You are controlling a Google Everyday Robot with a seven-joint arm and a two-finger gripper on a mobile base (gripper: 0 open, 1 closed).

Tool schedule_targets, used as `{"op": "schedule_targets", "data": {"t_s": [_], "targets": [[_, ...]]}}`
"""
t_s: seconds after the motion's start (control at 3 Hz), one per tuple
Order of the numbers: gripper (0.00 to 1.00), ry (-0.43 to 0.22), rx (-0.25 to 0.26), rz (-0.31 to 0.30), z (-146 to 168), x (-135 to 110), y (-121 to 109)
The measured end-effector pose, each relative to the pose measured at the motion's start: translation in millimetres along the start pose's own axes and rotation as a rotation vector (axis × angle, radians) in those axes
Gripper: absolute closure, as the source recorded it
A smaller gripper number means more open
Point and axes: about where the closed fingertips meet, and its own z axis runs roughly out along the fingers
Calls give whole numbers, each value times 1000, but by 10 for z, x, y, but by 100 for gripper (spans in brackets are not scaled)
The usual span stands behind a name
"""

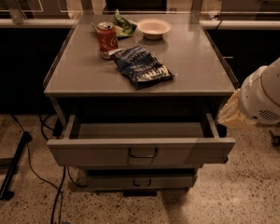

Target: Close top drawer

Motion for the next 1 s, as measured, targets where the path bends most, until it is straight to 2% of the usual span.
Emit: {"op": "schedule_targets", "data": {"t_s": [0.67, 1.0], "targets": [[100, 3, 15, 7, 527, 285, 195], [100, -25, -1, 39, 956, 411, 293]]}}
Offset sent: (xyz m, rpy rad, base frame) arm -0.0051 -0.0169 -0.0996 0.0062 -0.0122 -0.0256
